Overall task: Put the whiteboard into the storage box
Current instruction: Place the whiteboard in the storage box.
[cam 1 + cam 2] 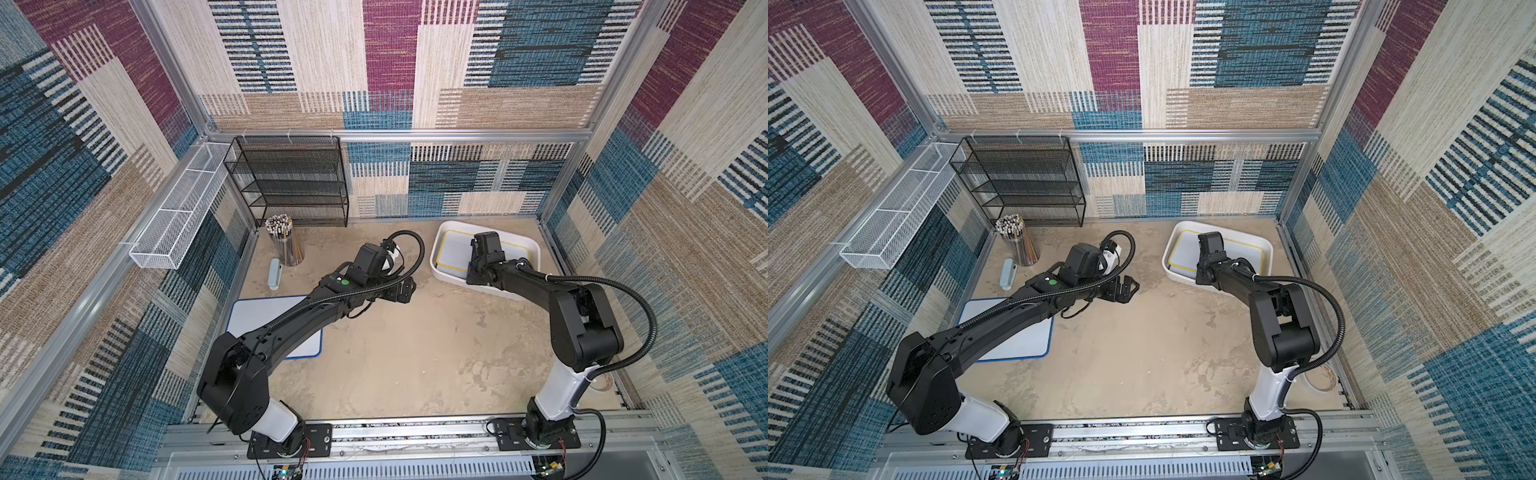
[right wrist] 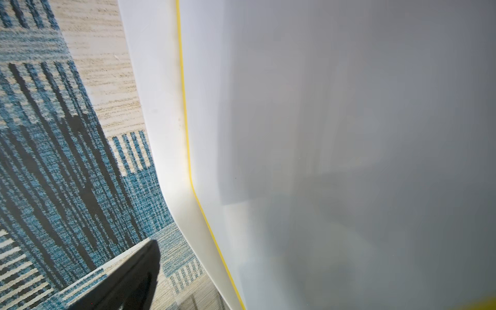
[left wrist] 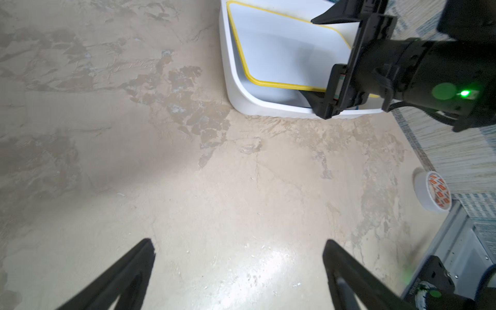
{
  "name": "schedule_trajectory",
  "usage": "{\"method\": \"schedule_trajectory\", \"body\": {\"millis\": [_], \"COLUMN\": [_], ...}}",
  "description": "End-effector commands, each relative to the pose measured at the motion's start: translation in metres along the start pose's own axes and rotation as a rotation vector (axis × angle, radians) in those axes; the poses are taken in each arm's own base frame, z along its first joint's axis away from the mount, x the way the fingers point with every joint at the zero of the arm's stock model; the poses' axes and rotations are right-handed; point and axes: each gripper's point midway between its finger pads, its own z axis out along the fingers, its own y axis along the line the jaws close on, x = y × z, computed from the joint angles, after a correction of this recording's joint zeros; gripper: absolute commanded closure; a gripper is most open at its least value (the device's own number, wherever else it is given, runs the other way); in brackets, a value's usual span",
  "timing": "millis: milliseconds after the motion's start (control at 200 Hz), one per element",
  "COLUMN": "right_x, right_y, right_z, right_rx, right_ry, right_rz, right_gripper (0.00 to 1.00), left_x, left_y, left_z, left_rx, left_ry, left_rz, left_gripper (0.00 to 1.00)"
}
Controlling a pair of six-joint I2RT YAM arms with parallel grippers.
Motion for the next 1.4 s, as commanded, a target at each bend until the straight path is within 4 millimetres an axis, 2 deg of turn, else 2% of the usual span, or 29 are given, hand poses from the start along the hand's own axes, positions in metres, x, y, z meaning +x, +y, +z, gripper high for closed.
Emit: {"method": "schedule_trajectory", "body": {"millis": [0,160,336,466,666,847,947,1157,1283,1398], "right_x": [0.007,0.010,0.003,-0.003,-0.008,0.004,0.013,0.011,0.007,0.009], "right_y": [-0.063,-0.078,-0.078,-0.069,-0.040,-0.021,-0.024,-0.057,-0.057,-0.049], "right_z": [0.000,-0.005,-0.019,-0.032,-0.042,-0.038,-0.035,-0.043,-0.053,-0.067], "right_rx": [0.262,0.343,0.339,0.318,0.261,0.267,0.318,0.401,0.401,0.357], "right_ry": [0.064,0.088,0.067,0.040,-0.002,0.039,0.077,0.089,0.077,0.051], "right_rz": [-0.050,-0.057,-0.062,-0.074,-0.112,-0.158,-0.199,-0.198,-0.205,-0.244], "right_gripper": [0.00,0.00,0.00,0.00,0.00,0.00,0.00,0.00,0.00,0.00], "left_x": [0.005,0.014,0.019,0.023,0.027,0.029,0.027,0.022,0.022,0.029], "left_y": [0.021,0.034,0.046,0.055,0.067,0.083,0.093,0.114,0.123,0.137], "left_z": [0.001,0.008,0.010,0.011,0.013,0.011,0.007,-0.005,-0.010,-0.015], "left_rx": [-0.113,-0.185,-0.247,-0.294,-0.350,-0.442,-0.491,-0.544,-0.565,-0.596], "left_ry": [0.028,0.076,0.091,0.102,0.115,0.138,0.154,0.172,0.180,0.188], "left_rz": [0.013,0.013,0.013,0.016,0.035,0.051,0.056,0.026,-0.004,-0.050], "left_gripper": [0.00,0.00,0.01,0.01,0.01,0.01,0.01,0.01,0.01,0.01]}}
